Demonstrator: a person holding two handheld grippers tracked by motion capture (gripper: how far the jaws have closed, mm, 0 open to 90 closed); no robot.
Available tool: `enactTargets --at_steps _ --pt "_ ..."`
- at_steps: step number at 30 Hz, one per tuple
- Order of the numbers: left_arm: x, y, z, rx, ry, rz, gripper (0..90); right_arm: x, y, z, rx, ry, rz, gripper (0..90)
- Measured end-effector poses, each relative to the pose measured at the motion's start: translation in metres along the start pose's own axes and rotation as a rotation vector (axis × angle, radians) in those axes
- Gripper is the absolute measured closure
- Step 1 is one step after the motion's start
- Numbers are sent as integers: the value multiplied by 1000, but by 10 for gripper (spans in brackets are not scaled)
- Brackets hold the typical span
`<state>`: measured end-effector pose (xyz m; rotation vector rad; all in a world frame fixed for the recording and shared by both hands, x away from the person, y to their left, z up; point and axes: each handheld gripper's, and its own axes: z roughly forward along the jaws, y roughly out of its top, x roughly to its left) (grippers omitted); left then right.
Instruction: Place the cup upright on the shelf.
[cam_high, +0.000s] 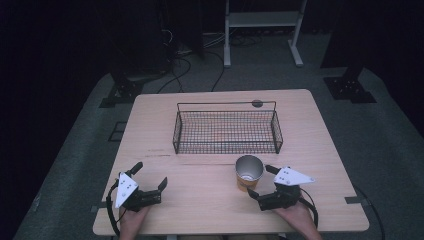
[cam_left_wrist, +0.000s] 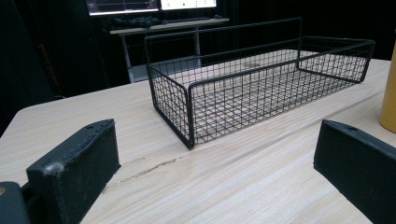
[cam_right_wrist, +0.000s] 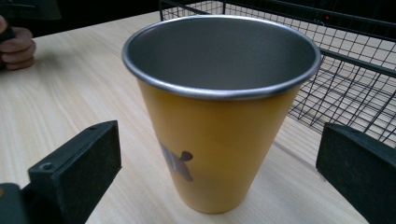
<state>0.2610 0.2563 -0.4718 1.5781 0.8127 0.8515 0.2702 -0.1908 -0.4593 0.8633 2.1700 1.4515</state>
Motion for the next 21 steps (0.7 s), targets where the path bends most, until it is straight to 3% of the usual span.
enactTargets --at_steps 13,21 --pt "0 0 0 0 0 2 0 0 4 16 -31 -44 46 0" --pt "0 0 0 0 0 0 0 4 12 26 -52 -61 42 0"
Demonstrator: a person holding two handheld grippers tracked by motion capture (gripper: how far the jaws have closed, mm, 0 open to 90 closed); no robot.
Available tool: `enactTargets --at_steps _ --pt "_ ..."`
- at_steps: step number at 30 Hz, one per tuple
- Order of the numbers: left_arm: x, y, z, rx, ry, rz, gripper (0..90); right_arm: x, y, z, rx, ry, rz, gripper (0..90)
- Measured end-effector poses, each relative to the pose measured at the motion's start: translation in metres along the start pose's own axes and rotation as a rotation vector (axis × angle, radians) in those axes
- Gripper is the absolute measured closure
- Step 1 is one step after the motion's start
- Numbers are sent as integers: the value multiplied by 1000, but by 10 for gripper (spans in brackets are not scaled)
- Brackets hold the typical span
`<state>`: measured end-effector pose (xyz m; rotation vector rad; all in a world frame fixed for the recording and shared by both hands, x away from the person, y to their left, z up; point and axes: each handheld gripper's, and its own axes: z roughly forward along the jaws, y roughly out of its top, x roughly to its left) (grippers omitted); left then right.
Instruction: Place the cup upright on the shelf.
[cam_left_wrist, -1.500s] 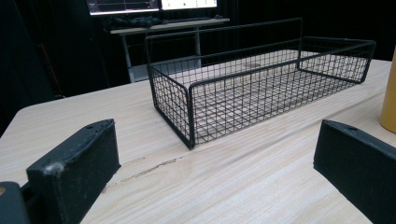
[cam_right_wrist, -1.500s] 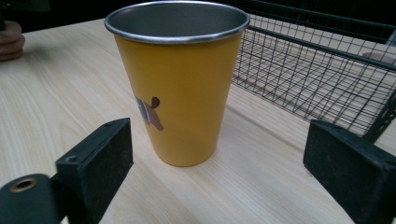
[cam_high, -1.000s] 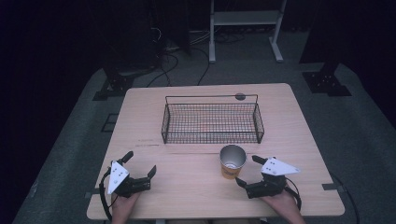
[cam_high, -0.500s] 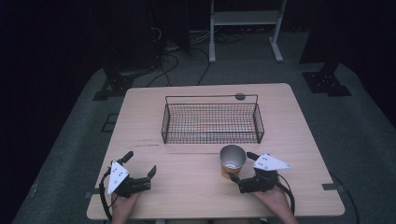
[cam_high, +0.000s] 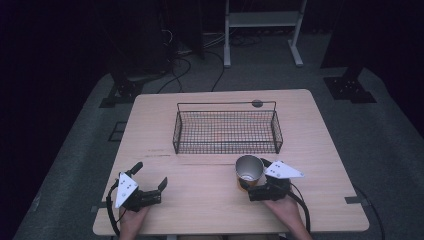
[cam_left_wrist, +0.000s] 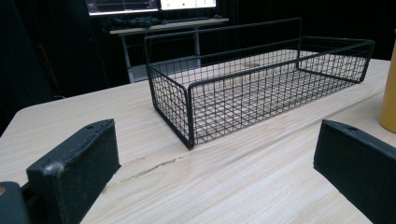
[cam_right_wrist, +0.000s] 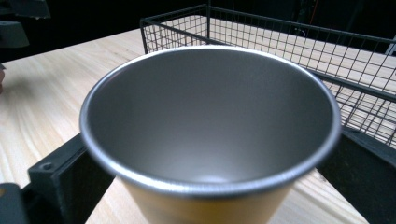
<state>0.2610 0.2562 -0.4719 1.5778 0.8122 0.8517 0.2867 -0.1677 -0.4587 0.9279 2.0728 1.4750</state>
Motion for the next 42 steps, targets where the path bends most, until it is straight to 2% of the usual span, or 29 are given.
enactTargets --at_steps 7,13,16,20,22,29,34,38,42 --pt "0 0 0 0 0 1 0 2 5 7 -16 -9 0 0" --pt "0 0 0 -1 -1 0 0 2 6 11 -9 -7 -2 1" --pt "0 0 0 -1 -1 -2 0 2 7 10 -10 4 -3 56" --pt "0 0 0 0 -1 0 0 1 7 10 -13 9 -7 62" --pt "0 0 0 -1 0 0 0 0 8 9 -25 12 -4 109" --pt "0 0 0 0 0 0 0 -4 10 9 -24 17 17 109" --pt "0 0 0 -1 -3 -2 0 -6 18 7 -28 27 4 110" --pt "0 0 0 -1 -1 -2 0 -9 23 6 -36 37 19 111" --pt "0 0 0 -1 -3 -2 0 -11 27 4 -41 44 13 111"
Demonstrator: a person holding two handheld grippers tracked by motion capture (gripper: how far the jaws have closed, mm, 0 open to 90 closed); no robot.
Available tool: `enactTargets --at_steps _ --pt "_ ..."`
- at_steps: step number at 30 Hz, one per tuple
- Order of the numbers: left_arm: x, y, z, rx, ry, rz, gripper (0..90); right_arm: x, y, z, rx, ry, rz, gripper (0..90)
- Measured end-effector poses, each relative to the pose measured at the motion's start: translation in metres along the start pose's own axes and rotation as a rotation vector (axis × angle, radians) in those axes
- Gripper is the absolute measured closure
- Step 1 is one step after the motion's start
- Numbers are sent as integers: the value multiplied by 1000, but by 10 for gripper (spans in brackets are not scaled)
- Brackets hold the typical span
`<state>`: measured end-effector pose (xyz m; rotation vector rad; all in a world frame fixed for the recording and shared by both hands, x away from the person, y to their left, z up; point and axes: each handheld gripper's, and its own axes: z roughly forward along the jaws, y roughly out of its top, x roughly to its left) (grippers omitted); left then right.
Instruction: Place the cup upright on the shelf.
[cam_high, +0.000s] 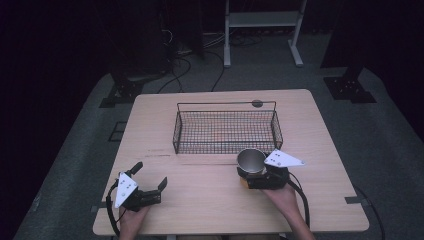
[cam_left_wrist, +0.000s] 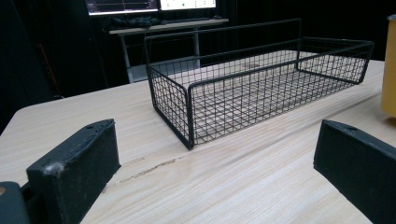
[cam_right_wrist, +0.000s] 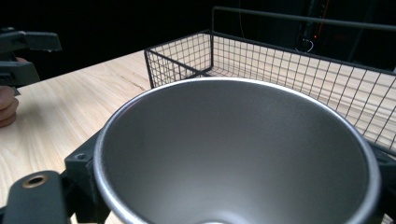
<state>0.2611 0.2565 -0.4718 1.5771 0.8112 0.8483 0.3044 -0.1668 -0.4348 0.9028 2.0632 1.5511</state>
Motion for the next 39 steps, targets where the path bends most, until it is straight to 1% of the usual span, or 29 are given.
enactTargets --at_steps 4,8,12,15,18,22,28,30,35,39 --pt "0 0 0 0 1 -1 0 -1 6 0 -13 5 3 111" --pt "0 0 0 0 0 0 0 -2 14 1 -12 17 -4 111" --pt "0 0 0 -1 1 -3 0 -4 22 1 -23 39 11 111" --pt "0 0 0 0 -1 0 0 -5 29 2 -24 40 -2 111" --pt "0 0 0 0 2 0 0 -7 35 3 -36 50 6 111" --pt "0 0 0 -1 0 -2 0 -9 43 6 -36 53 -1 111" --pt "0 0 0 -1 1 -3 0 -13 53 10 -44 62 5 111" --pt "0 0 0 -1 -1 -2 0 -14 56 12 -44 57 -2 111" --pt "0 0 0 -1 1 -2 0 -19 63 16 -42 58 5 111" --pt "0 0 0 -1 -1 -2 0 -22 68 19 -38 53 0 111"
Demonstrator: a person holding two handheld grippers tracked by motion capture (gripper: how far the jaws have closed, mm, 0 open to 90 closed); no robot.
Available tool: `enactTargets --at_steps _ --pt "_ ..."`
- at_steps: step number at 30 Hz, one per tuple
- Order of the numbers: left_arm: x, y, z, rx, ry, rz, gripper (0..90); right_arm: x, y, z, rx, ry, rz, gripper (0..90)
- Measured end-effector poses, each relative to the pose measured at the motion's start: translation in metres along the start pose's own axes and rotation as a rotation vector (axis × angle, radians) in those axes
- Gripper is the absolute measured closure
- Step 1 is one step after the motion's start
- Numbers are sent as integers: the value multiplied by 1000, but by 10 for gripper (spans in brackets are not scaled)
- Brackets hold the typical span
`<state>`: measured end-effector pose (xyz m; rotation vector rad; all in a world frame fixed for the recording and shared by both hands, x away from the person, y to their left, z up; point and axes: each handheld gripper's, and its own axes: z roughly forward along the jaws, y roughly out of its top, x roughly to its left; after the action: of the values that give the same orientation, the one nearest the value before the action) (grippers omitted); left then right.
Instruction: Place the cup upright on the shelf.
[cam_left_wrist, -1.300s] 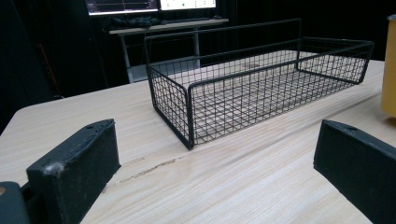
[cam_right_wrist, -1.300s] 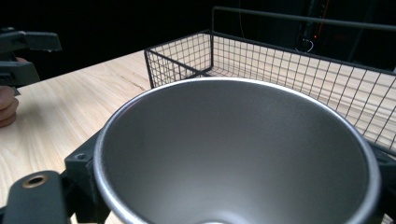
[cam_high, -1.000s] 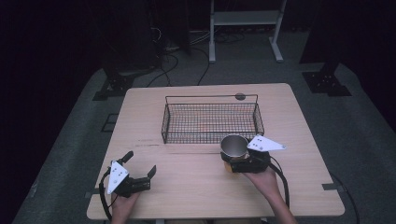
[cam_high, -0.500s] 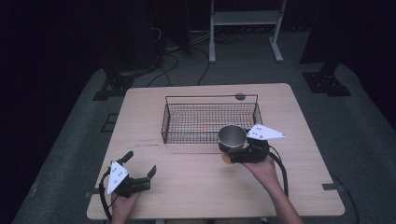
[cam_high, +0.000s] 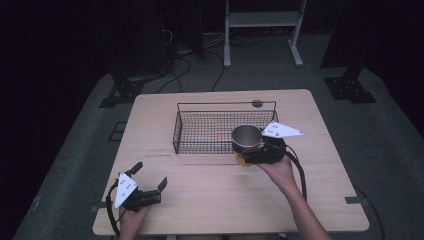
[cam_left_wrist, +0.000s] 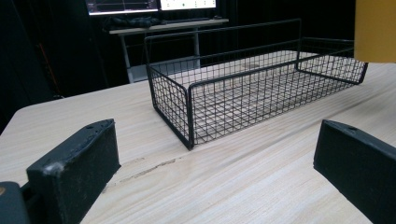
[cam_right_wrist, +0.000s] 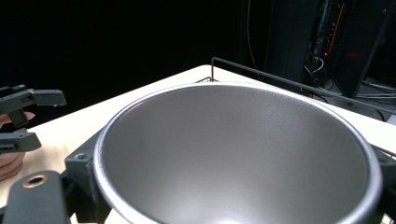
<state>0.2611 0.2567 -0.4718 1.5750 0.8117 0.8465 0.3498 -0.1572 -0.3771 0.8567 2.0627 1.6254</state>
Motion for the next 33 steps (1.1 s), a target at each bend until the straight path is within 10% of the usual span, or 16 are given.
enactTargets --at_steps 33 --pt "1 0 0 1 0 -6 0 -57 44 54 61 -14 52 111"
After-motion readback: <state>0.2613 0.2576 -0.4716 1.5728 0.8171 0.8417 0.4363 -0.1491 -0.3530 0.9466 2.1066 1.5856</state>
